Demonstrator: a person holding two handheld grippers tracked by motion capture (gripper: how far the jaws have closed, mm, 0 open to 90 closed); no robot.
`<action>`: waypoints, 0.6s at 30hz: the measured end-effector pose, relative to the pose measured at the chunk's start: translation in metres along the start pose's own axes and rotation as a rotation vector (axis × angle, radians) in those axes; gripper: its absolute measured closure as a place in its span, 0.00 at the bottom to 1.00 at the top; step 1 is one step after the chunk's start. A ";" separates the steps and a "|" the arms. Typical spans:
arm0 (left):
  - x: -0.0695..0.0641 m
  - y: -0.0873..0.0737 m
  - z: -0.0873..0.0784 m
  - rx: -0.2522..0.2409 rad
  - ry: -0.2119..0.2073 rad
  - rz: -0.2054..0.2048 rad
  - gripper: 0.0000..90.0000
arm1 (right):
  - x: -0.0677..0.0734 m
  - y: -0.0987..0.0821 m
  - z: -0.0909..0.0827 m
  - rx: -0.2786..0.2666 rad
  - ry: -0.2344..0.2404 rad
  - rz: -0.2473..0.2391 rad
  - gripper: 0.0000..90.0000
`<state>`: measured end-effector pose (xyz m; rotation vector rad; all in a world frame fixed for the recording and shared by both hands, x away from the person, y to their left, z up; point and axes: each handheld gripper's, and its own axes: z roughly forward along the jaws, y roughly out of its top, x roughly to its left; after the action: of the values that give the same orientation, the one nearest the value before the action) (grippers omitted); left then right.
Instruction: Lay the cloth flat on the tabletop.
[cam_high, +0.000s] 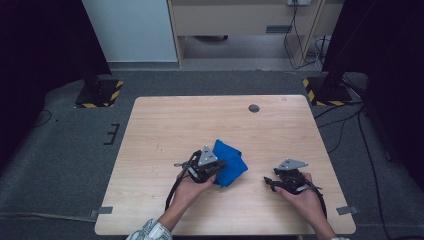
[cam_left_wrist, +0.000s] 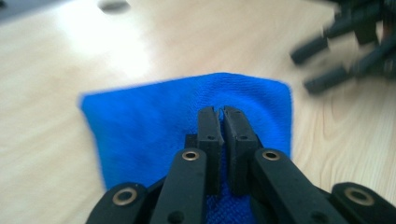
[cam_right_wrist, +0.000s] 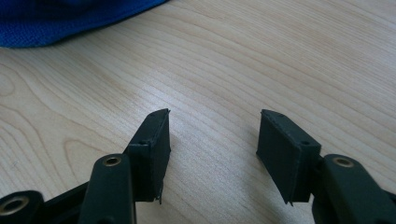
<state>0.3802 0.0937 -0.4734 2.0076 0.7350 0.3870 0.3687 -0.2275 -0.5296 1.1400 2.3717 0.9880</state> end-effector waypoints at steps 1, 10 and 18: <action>0.003 0.001 -0.003 -0.006 0.003 -0.004 0.95 | 0.000 0.000 0.000 -0.001 0.001 -0.005 0.49; 0.037 -0.015 -0.008 0.037 0.136 -0.074 0.95 | 0.013 0.009 -0.002 -0.044 0.037 -0.048 0.65; 0.059 -0.035 0.001 0.133 0.216 -0.073 0.95 | 0.036 0.029 0.006 -0.099 0.087 -0.082 0.65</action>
<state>0.4142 0.1441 -0.5051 2.0763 0.9882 0.5291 0.3650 -0.1841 -0.5132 0.9739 2.3864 1.1349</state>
